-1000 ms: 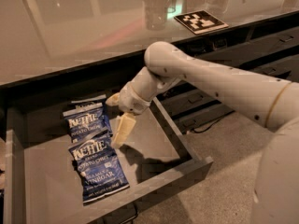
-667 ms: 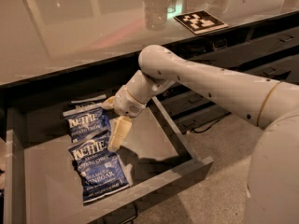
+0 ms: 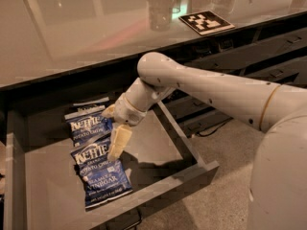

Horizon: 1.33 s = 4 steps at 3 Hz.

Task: Pick blue chip bag from top drawer and place on counter

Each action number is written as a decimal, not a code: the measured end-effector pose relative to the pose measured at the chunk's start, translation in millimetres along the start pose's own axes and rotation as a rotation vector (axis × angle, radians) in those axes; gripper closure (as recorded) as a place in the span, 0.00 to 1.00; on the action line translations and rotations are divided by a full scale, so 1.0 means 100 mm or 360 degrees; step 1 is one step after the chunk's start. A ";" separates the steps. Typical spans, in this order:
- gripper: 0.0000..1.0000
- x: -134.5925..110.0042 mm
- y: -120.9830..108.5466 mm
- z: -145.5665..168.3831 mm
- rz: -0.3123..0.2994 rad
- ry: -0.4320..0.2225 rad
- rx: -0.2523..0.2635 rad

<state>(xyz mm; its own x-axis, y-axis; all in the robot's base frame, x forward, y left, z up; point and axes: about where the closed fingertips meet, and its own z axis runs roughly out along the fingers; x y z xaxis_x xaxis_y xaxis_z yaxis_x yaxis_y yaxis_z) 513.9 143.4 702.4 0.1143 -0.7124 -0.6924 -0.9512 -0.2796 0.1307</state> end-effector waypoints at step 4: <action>0.19 0.55 0.01 0.75 0.0257 0.0106 0.0096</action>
Offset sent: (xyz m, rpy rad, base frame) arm -0.0027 0.0061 -0.0833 -0.1026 0.0121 -0.1678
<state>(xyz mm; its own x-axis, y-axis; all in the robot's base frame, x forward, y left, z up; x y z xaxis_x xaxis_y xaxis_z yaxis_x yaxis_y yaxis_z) 497.6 152.1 610.7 -0.0246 -0.7864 -0.6173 -0.9739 -0.1205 0.1923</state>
